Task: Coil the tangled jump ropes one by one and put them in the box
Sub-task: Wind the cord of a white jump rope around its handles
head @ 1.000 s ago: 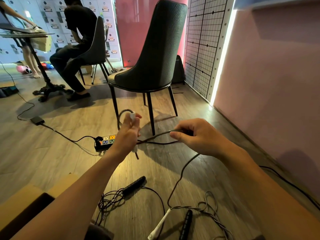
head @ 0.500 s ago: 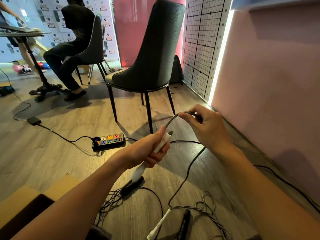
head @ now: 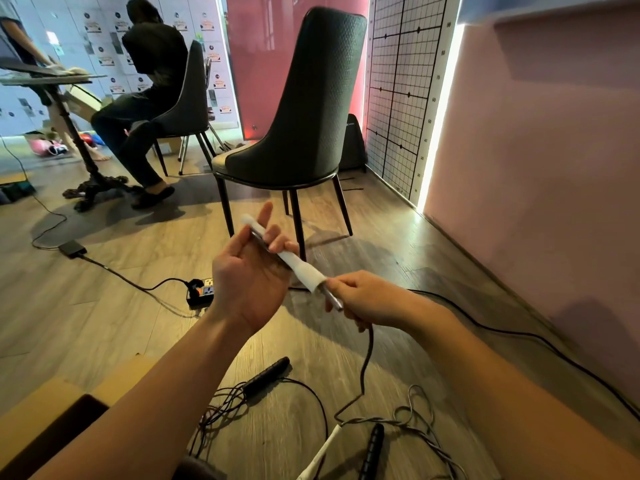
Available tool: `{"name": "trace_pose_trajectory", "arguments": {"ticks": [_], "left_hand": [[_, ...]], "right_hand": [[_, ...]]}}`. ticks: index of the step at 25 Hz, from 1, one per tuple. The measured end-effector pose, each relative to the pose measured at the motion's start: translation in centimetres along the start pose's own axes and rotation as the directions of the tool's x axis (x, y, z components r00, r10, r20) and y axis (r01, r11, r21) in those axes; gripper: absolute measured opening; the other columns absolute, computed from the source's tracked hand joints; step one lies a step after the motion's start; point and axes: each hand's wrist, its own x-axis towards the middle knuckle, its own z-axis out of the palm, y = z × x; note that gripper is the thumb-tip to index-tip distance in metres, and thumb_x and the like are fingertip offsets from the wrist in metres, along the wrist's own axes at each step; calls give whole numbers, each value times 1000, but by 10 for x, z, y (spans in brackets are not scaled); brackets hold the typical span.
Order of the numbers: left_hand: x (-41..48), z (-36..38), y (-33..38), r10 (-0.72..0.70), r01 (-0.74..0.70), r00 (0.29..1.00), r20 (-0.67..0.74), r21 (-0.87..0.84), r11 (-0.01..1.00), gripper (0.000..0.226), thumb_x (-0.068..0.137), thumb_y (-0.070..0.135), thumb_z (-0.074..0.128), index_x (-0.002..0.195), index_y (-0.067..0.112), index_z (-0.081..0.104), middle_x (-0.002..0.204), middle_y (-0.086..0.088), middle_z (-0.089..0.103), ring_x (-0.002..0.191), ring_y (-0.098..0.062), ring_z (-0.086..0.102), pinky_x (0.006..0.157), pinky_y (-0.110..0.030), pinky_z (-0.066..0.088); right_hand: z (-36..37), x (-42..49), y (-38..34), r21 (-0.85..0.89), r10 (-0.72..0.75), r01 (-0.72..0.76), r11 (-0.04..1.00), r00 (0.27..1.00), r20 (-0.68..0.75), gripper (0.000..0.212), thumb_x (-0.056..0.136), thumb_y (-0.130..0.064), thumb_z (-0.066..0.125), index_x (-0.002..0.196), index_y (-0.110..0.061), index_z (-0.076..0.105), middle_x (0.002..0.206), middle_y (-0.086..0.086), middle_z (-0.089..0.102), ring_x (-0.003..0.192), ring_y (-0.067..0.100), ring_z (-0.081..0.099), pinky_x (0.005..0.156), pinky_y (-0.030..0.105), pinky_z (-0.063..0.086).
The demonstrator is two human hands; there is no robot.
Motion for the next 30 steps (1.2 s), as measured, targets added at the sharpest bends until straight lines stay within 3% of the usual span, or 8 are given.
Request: {"name": "trace_pose_trajectory", "arguments": {"ticks": [4, 9, 13, 18, 21, 24, 27, 30], "left_hand": [[10, -15, 9, 209, -197, 970, -123, 104, 975, 40, 107, 30, 31, 141, 13, 43, 78, 0, 48, 68, -11, 50, 85, -30, 51], [20, -47, 21, 367, -205, 920, -141, 625, 753, 29, 107, 31, 34, 127, 19, 51, 75, 0, 48, 69, -13, 48, 79, -32, 47], [15, -46, 11, 168, 27, 983, -72, 967, 255, 26, 108, 28, 32, 113, 20, 56, 74, -4, 50, 70, -19, 48, 71, -32, 46], [9, -23, -14, -213, 143, 966, -144, 990, -20, 40, 106, 41, 34, 110, 13, 63, 77, -4, 53, 70, -19, 53, 76, -42, 54], [3, -9, -18, -438, 218, 885, -158, 972, 90, 61, 104, 51, 21, 105, 7, 64, 67, -5, 44, 59, -18, 45, 62, -33, 48], [-5, -2, -18, -617, 336, 779, -109, 904, 265, 63, 102, 56, 23, 85, 9, 62, 56, 0, 34, 46, -13, 33, 49, -26, 36], [-9, 2, -13, -611, 455, 786, 90, 585, 671, 48, 101, 45, 29, 74, 13, 53, 51, 5, 28, 39, -9, 27, 42, -23, 31], [-8, 6, -5, -347, 310, 922, 171, 210, 927, 36, 99, 34, 27, 82, 15, 52, 57, 7, 26, 44, -8, 25, 44, -21, 33]], "right_hand": [[2, -11, -9, -42, -22, 26, 999, 996, 90, 48, 100, -53, 43, 91, -16, 72, 63, -2, 47, 57, 12, 48, 63, 27, 49], [-10, -23, -16, -271, -15, 28, 962, 999, 52, 35, 97, -49, 55, 90, -20, 73, 58, -10, 52, 46, 2, 49, 57, 22, 48], [-26, -28, -14, -430, -175, 49, 902, 950, -260, 32, 88, -55, 65, 83, -24, 72, 69, -14, 57, 63, 0, 53, 57, 15, 36], [-38, -26, -11, -554, -435, 81, 828, 717, -544, 46, 73, -68, 67, 76, -23, 66, 61, -13, 54, 55, 3, 48, 52, 19, 33], [-45, -28, -5, -549, -459, 66, 833, 637, -620, 63, 67, -81, 58, 69, -18, 58, 58, -8, 53, 52, 9, 47, 49, 25, 40], [-43, -26, 1, -490, -377, 9, 872, 651, -659, 68, 67, -85, 57, 63, -17, 50, 55, -5, 50, 49, 12, 44, 46, 27, 37], [-37, -16, 6, -341, -210, 4, 940, 794, -570, 66, 78, -81, 48, 56, -19, 43, 50, -6, 43, 44, 8, 37, 47, 24, 31], [-21, -2, 16, -99, -8, -17, 995, 969, -248, 66, 85, -80, 36, 56, -21, 42, 52, -5, 41, 45, 10, 40, 56, 27, 41]]}}
